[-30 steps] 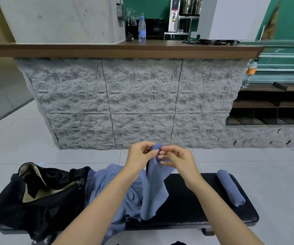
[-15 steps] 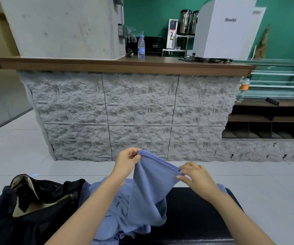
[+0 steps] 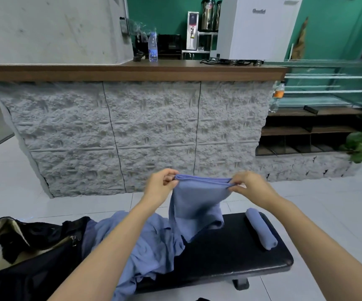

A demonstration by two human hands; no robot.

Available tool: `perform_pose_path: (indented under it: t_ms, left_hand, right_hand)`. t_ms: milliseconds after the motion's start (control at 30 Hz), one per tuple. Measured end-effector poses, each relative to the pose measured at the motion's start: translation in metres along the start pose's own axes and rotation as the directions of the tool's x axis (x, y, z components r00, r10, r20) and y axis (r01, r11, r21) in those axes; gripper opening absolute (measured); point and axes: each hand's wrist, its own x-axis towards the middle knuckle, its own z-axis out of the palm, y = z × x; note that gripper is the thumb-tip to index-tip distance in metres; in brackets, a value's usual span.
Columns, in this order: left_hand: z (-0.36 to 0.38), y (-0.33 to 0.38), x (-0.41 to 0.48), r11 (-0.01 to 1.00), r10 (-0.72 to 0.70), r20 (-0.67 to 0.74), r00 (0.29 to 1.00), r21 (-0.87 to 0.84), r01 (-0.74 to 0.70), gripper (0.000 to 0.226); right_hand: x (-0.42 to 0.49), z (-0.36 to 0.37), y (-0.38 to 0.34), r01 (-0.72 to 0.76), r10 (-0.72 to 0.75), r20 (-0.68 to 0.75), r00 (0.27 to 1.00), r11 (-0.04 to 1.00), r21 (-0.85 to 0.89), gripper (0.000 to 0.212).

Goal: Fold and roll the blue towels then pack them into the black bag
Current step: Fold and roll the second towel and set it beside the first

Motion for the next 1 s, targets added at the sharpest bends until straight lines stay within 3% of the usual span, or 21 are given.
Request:
perform_pose_path:
  t_ms: [100, 200, 267, 367, 467, 533, 633, 733, 800, 933, 1000]
  left_hand:
    - [0.002, 0.012, -0.001, 0.999, -0.002, 0.081, 0.997, -0.036, 0.005, 0.018]
    - [0.004, 0.016, -0.003, 0.988, -0.044, 0.144, 0.989, -0.142, 0.064, 0.014]
    - [0.009, 0.013, 0.003, 0.974, -0.078, 0.144, 0.986, -0.202, 0.106, 0.012]
    - [0.028, -0.005, 0.015, 0.967, -0.157, 0.150, 0.976, -0.177, 0.182, 0.011]
    - [0.058, -0.034, 0.031, 0.969, -0.225, 0.110, 0.968, -0.079, 0.234, 0.010]
    - [0.074, -0.045, 0.047, 0.963, -0.252, 0.019, 0.968, -0.100, 0.252, 0.012]
    - [0.087, -0.046, 0.077, 0.965, -0.198, -0.075, 0.977, -0.188, 0.181, 0.016]
    - [0.097, -0.056, 0.093, 0.988, -0.076, -0.078, 0.994, -0.141, 0.065, 0.020]
    - [0.110, -0.080, 0.090, 0.998, -0.041, -0.067, 0.997, -0.058, 0.037, 0.023]
    - [0.152, -0.155, 0.062, 0.996, -0.083, 0.009, 0.997, 0.040, 0.082, 0.058]
    - [0.174, -0.192, 0.038, 0.986, -0.150, 0.090, 0.984, 0.087, 0.143, 0.054]
  right_hand:
    - [-0.011, -0.016, 0.006, -0.022, 0.015, 0.029, 0.999, 0.968, 0.248, 0.003]
    - [-0.019, -0.031, 0.008, -0.080, 0.025, 0.115, 0.993, 0.863, 0.500, 0.016]
    - [-0.020, -0.036, 0.015, -0.135, 0.033, 0.188, 0.982, 0.815, 0.563, 0.027]
    - [-0.010, -0.021, 0.034, -0.230, 0.094, 0.273, 0.958, 0.818, 0.528, 0.018]
    - [0.013, 0.019, 0.061, -0.304, 0.222, 0.252, 0.942, 0.883, 0.357, 0.016]
    - [0.034, 0.041, 0.075, -0.332, 0.304, 0.141, 0.942, 0.900, 0.283, 0.024]
    - [0.056, 0.046, 0.087, -0.316, 0.370, -0.155, 0.916, 0.903, 0.290, 0.015]
    - [0.054, 0.055, 0.099, -0.179, 0.274, -0.382, 0.883, 0.947, 0.266, 0.011]
    - [0.044, 0.078, 0.113, -0.098, 0.184, -0.447, 0.875, 0.973, 0.209, 0.015]
    - [0.011, 0.151, 0.150, -0.114, 0.151, -0.314, 0.937, 0.985, 0.133, 0.028]
    - [-0.011, 0.197, 0.170, -0.152, 0.157, -0.167, 0.973, 0.988, 0.039, 0.033]
